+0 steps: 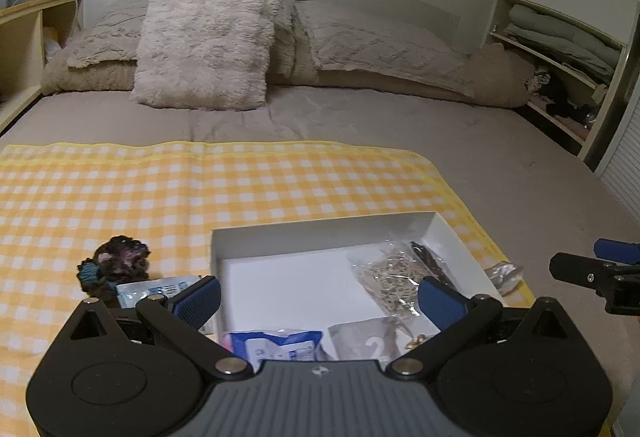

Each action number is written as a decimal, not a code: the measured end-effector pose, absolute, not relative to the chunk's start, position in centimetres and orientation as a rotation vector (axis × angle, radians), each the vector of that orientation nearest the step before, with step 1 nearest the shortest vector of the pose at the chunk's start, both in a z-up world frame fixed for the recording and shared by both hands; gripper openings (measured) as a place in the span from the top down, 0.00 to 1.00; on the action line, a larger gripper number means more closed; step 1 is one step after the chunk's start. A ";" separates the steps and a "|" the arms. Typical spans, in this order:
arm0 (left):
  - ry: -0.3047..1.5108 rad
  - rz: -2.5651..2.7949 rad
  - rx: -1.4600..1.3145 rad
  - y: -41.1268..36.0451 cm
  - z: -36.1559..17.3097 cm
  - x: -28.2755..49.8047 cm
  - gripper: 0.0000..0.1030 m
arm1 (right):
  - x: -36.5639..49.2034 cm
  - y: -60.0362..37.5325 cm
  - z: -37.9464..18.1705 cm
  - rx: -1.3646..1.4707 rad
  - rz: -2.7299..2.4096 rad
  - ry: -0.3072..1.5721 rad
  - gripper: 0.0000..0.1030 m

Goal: Organize soft objects
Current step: 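Move both tools back toward the crocheted flower and blue medicine packet, then grasp the crocheted flower with the left tool while the right tool grasps the medicine packet, then lift and carry the crocheted flower and medicine packet over the white box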

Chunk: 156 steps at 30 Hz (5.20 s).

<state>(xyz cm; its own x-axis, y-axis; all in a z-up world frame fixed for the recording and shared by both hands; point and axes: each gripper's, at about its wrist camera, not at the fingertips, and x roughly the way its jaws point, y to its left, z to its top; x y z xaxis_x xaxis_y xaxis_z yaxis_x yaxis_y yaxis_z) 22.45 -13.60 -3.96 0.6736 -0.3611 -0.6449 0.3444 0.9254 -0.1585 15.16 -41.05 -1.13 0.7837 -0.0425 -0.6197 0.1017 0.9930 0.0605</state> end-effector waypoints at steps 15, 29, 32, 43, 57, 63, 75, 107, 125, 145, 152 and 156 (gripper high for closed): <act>0.723 -0.293 -0.045 -7.9 -3.3 23.9 0.00 | 18.2 -36.5 -1.2 0.083 -0.021 0.667 0.00; 0.718 -0.164 -0.037 -0.9 -3.2 25.5 0.00 | 21.5 -30.3 -1.0 0.067 0.095 0.661 0.00; 0.720 -0.139 -0.033 0.5 -3.3 25.8 0.00 | 22.1 -28.6 -0.9 0.060 0.128 0.657 0.00; 0.757 -0.063 -0.031 4.4 -4.2 28.6 0.00 | 24.1 -22.9 -1.3 0.013 0.233 0.667 0.00; 0.866 -0.104 -0.104 3.4 -7.2 33.9 0.00 | 27.2 -17.2 -4.2 -0.067 0.379 0.777 0.00; 0.923 -0.112 -0.122 2.2 -9.6 36.6 0.00 | 28.5 -16.5 -4.8 -0.035 0.434 0.812 0.25; 1.030 -0.084 -0.077 0.7 -14.4 40.1 0.02 | 32.5 -16.6 -8.3 0.040 0.460 0.921 0.75; 1.004 0.027 -0.151 8.5 -11.7 36.7 0.36 | 29.6 -7.9 -12.5 -0.143 0.889 1.122 0.71; 1.013 -0.016 -0.072 10.2 -9.8 32.5 0.52 | 28.1 -5.0 -14.8 -0.242 0.672 1.194 0.02; 1.102 0.014 -0.156 10.0 -13.3 33.0 0.57 | 28.1 -6.6 -13.5 -0.242 0.699 1.172 0.32; 1.036 0.008 -0.158 9.7 -11.2 32.2 0.94 | 27.7 -8.7 -11.2 -0.183 0.655 1.087 0.33; 1.008 -0.002 -0.188 9.8 -10.6 31.4 0.89 | 27.5 -9.6 -9.5 -0.139 0.640 1.039 0.33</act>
